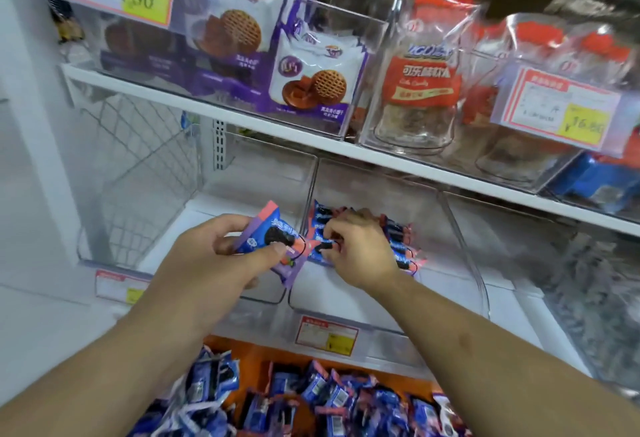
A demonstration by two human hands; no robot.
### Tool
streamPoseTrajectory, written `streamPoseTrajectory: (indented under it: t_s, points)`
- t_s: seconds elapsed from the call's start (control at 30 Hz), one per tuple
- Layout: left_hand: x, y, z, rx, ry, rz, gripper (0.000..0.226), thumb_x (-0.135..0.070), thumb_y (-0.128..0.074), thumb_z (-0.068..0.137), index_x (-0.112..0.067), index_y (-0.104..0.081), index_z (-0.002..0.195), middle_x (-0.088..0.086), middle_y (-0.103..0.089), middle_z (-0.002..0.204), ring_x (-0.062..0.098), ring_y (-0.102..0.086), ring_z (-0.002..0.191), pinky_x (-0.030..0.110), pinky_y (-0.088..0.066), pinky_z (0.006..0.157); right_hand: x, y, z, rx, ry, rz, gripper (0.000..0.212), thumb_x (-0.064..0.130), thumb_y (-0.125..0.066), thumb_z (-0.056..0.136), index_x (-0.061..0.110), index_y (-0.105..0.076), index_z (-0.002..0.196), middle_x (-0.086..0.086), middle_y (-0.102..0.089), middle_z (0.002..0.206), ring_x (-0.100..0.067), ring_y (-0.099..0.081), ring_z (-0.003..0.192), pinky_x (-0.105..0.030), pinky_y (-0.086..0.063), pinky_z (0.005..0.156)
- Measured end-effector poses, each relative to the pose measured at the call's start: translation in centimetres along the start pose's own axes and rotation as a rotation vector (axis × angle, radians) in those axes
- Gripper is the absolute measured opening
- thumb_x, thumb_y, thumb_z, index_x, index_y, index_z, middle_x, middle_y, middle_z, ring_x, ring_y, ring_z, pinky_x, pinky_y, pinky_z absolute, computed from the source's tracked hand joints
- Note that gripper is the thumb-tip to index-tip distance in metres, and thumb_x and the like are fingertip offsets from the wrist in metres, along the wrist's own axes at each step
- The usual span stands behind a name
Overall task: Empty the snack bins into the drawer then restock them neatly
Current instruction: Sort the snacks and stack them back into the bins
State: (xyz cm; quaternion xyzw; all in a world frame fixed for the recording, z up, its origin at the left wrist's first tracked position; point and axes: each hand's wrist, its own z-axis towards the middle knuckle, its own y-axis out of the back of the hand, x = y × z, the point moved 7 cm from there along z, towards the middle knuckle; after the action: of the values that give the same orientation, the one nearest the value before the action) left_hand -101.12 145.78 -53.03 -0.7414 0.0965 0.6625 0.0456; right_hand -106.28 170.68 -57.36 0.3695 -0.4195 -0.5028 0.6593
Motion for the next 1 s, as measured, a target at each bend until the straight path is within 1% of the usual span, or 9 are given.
streamPoseTrajectory:
  t_s: [0.2, 0.3, 0.4, 0.47, 0.57, 0.63, 0.8, 0.9, 1.0]
  points:
    - [-0.1, -0.7, -0.2, 0.016, 0.028, 0.009, 0.018, -0.032, -0.084, 0.081, -0.033, -0.078, 0.098, -0.003, -0.080, 0.086, 0.024, -0.074, 0.091, 0.055, -0.055, 0.099, 0.4, 0.9, -0.4, 0.001, -0.037, 0.024, 0.033, 0.010, -0.073, 0.076, 0.020, -0.076, 0.107, -0.004, -0.064, 0.107, -0.028, -0.053, 0.105, -0.037, -0.046, 0.087]
    - [-0.4, -1.0, -0.6, 0.019, 0.028, -0.009, 0.015, -0.031, -0.081, 0.086, -0.034, -0.078, 0.100, -0.002, -0.080, 0.089, 0.024, -0.075, 0.092, 0.054, -0.055, 0.100, 1.8, 5.2, -1.8, -0.034, -0.210, 0.596, 0.031, 0.002, -0.060, 0.087, 0.016, -0.077, 0.108, -0.007, -0.070, 0.108, -0.024, -0.064, 0.105, -0.035, -0.049, 0.091]
    - [-1.2, -1.8, -1.5, 0.039, -0.006, -0.002, 0.015, -0.031, -0.079, 0.088, -0.033, -0.077, 0.103, -0.003, -0.080, 0.089, 0.028, -0.073, 0.096, 0.055, -0.055, 0.099, 5.7, 9.8, -4.4, 0.031, -0.145, 0.967, 0.021, 0.016, -0.075, 0.089, 0.017, -0.073, 0.110, -0.011, -0.071, 0.103, -0.029, -0.065, 0.096, -0.042, -0.052, 0.081]
    - [-1.8, -2.5, -2.2, 0.061, -0.039, 0.028, 0.015, -0.030, -0.078, 0.089, -0.033, -0.077, 0.104, -0.006, -0.080, 0.089, 0.027, -0.071, 0.098, 0.052, -0.056, 0.097, 7.6, 11.3, -5.7, 0.057, -0.082, 0.844, 0.030, 0.013, -0.087, 0.082, 0.023, -0.074, 0.107, 0.000, -0.073, 0.097, -0.022, -0.066, 0.088, -0.044, -0.053, 0.073]
    - [-1.9, -3.1, -2.9, 0.030, -0.124, 0.116, 0.022, -0.031, -0.079, 0.088, -0.037, -0.075, 0.108, -0.018, -0.078, 0.096, 0.002, -0.071, 0.094, 0.037, -0.057, 0.089, 7.3, 11.7, -6.3, -0.012, -0.168, 0.739, 0.031, 0.002, -0.088, 0.078, 0.023, -0.075, 0.098, 0.005, -0.073, 0.086, -0.004, -0.063, 0.071, -0.022, -0.050, 0.063]
    - [-1.7, -2.8, -2.9, -0.036, -0.202, 0.299, 0.037, -0.040, -0.079, 0.087, -0.049, -0.065, 0.121, -0.029, -0.067, 0.111, -0.004, -0.062, 0.098, 0.026, -0.051, 0.083, 5.6, 11.3, -6.5, -0.057, -0.248, 0.712, 0.031, 0.000, -0.087, 0.078, 0.022, -0.075, 0.094, 0.004, -0.074, 0.084, -0.005, -0.067, 0.068, -0.014, -0.050, 0.061]
    - [0.1, -2.8, -2.3, 0.095, -0.355, 0.631, 0.075, -0.042, -0.072, 0.094, -0.055, -0.030, 0.155, -0.034, -0.036, 0.150, -0.002, -0.038, 0.139, 0.030, -0.038, 0.117, 1.2, 7.9, -4.9, -0.017, -0.306, 0.361, 0.030, 0.021, -0.090, 0.079, 0.034, -0.068, 0.094, 0.011, -0.070, 0.085, -0.010, -0.068, 0.077, -0.030, -0.055, 0.070]
    - [0.7, -2.8, -1.8, 0.115, -0.413, 0.697, 0.076, -0.045, -0.067, 0.096, -0.060, -0.021, 0.156, -0.038, -0.029, 0.149, -0.007, -0.027, 0.145, 0.020, -0.028, 0.115, 1.4, 4.6, -2.8, 0.059, -0.136, 0.201, 0.027, 0.027, -0.088, 0.081, 0.029, -0.069, 0.100, 0.011, -0.068, 0.094, -0.015, -0.059, 0.089, -0.033, -0.049, 0.080]
    - [0.8, -2.7, -1.4, 0.110, -0.466, 0.695, 0.075, -0.046, -0.067, 0.096, -0.057, -0.024, 0.157, -0.036, -0.030, 0.154, -0.006, -0.027, 0.146, 0.022, -0.030, 0.117, 1.7, 1.8, -1.2, 0.071, -0.008, 0.035, 0.029, 0.029, -0.090, 0.076, 0.025, -0.072, 0.098, 0.007, -0.069, 0.097, -0.022, -0.055, 0.097, -0.038, -0.046, 0.085]
